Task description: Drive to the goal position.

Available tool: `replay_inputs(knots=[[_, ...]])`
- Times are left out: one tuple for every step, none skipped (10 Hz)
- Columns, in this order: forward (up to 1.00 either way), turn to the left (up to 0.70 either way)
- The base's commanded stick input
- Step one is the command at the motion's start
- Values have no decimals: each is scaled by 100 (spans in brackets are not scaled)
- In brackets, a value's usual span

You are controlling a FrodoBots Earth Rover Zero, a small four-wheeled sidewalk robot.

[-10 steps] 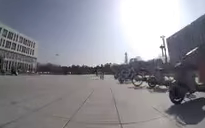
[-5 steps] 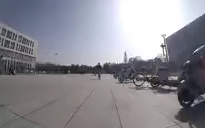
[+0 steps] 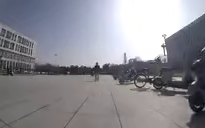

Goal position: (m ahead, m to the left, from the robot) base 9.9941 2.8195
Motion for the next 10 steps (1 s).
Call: replay_inputs(knots=[[50,0],[50,0],[50,0],[50,0],[50,0],[50,0],[50,0],[50,0],[50,0],[50,0]])
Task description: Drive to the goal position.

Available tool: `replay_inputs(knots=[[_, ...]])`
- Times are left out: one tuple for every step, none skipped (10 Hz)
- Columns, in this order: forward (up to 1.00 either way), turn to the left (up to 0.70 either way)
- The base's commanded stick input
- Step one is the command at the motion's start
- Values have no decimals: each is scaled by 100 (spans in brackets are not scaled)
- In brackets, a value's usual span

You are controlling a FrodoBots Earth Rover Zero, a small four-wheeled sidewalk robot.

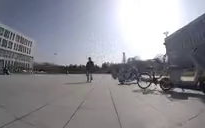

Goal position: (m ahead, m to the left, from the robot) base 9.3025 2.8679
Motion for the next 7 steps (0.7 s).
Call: replay_inputs(knots=[[50,0],[50,0],[50,0],[50,0],[50,0],[50,0],[50,0]])
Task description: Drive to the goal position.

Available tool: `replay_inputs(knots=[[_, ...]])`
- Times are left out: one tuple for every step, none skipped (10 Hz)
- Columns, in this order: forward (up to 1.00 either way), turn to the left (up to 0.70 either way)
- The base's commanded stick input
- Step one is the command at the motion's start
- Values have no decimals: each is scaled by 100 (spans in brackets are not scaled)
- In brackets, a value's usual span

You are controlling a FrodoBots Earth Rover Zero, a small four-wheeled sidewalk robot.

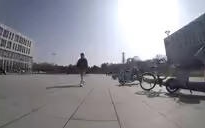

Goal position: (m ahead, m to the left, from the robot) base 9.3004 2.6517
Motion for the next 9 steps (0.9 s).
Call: replay_inputs(knots=[[50,0],[50,0],[50,18],[50,50],[50,29],[50,0],[50,0],[50,0],[50,0]])
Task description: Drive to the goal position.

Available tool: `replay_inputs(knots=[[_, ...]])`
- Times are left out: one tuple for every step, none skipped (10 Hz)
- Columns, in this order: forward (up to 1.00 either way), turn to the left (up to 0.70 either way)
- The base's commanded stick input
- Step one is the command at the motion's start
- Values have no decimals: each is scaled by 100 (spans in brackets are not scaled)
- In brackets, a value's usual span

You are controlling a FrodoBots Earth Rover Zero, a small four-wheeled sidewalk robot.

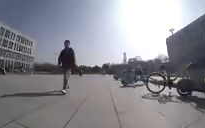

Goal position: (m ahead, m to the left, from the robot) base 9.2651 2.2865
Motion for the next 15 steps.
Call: replay_inputs(knots=[[50,0],[50,0],[50,0],[50,0],[50,0],[50,0],[50,0],[50,0],[50,0],[50,0],[50,0],[50,0],[50,0],[50,0],[50,0]])
